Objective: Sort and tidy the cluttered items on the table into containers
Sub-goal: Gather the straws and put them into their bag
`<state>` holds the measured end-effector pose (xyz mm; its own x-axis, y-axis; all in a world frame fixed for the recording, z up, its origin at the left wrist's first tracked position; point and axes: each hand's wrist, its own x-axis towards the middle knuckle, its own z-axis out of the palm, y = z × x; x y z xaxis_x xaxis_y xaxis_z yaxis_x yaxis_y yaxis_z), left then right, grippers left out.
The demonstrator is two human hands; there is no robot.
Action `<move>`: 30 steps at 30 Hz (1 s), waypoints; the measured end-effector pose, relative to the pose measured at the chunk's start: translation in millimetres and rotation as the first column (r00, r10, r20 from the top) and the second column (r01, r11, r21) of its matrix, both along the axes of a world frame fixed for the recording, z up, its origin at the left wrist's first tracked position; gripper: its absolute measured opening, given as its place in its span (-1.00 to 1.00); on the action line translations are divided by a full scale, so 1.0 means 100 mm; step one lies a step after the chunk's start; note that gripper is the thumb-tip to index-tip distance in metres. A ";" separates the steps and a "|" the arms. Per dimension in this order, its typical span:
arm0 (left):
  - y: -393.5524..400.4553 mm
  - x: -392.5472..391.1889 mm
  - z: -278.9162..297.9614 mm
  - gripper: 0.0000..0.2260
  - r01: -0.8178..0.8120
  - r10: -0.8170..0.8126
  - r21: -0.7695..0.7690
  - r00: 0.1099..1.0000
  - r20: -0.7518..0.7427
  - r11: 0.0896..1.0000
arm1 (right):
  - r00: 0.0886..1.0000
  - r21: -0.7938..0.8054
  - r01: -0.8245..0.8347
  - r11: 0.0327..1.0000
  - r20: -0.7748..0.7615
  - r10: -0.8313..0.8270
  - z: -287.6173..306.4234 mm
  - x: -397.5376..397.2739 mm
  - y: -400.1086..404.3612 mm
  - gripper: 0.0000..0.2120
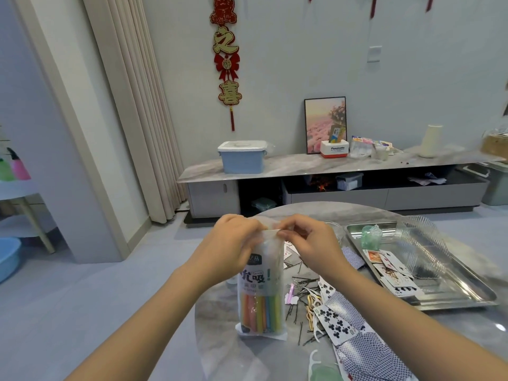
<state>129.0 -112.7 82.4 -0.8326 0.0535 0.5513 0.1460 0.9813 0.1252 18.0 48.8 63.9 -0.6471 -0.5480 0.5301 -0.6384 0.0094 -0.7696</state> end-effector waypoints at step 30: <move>1.66 -0.68 0.09 -0.87 0.011 -0.005 0.859 1.000 -0.009 0.512 | 0.961 -0.003 0.273 0.962 -0.032 -0.273 0.16 -0.24 1.53 -0.87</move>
